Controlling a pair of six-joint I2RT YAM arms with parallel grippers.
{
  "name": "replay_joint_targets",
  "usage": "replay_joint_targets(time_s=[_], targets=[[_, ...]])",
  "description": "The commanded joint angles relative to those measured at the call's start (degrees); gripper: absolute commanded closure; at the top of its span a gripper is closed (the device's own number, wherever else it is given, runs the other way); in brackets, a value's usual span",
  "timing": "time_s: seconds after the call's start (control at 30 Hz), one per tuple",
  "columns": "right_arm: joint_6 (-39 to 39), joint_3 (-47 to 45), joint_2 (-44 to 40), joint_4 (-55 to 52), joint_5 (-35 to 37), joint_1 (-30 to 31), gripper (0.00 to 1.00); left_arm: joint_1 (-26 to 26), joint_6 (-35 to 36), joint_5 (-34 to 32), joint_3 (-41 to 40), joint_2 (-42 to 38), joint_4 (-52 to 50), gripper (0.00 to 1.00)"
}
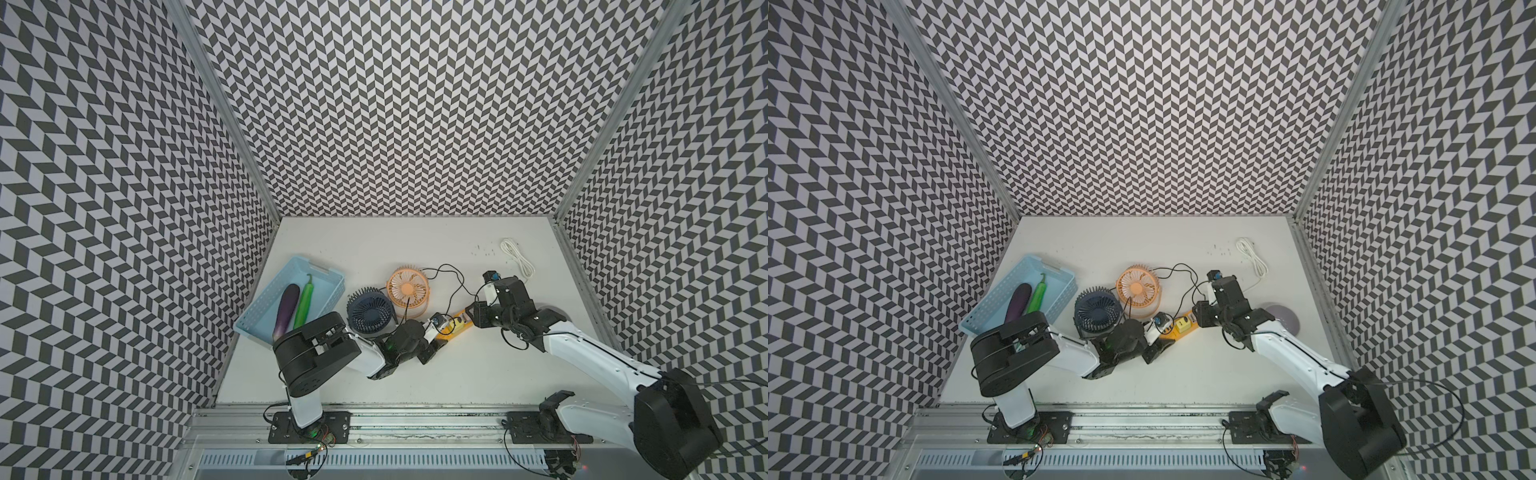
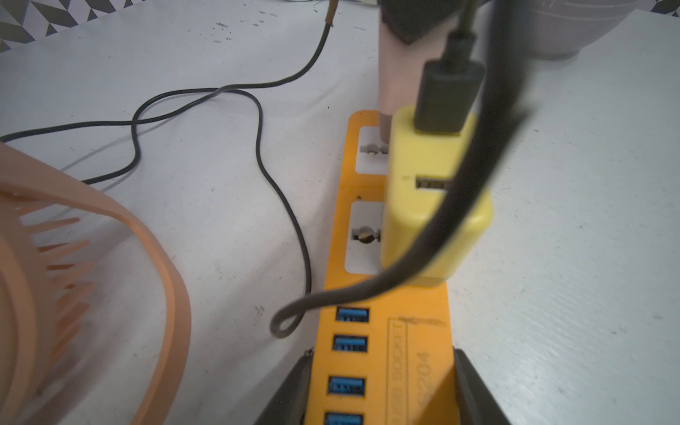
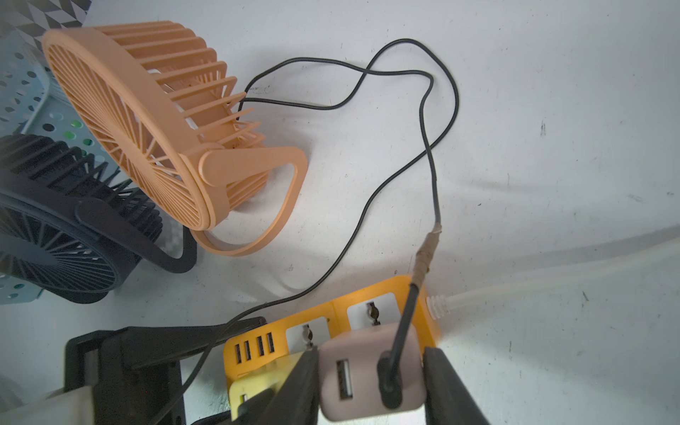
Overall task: Unplug the desk fan from the power strip
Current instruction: Remove the plug from the socket.
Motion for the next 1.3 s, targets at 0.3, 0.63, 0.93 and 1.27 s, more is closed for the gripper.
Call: replay_joint_targets(time_s=[0.3,0.63,0.93,1.27], targets=[[-0.1,2.2,-1.6,4.1,6.9,7.2,0.91,0.0,0.4,-1.2,0.7,1.5,-3.5,0.75],[1.4,1.9,-1.5,4.0,0.7,0.0,0.91,0.0,-0.1,-1.6,0.4,1.4,-3.4,0.75],[-0.4,2.7,-2.1,3.2,5.9,6.6,0.91,0.0,0.0,-1.3,0.6,1.8,-3.2,0.76],[1.5,2.0,-2.2,3.1,4.9,2.2,0.91,0.0,-0.1,-1.0,0.5,1.8,-3.2,0.76]])
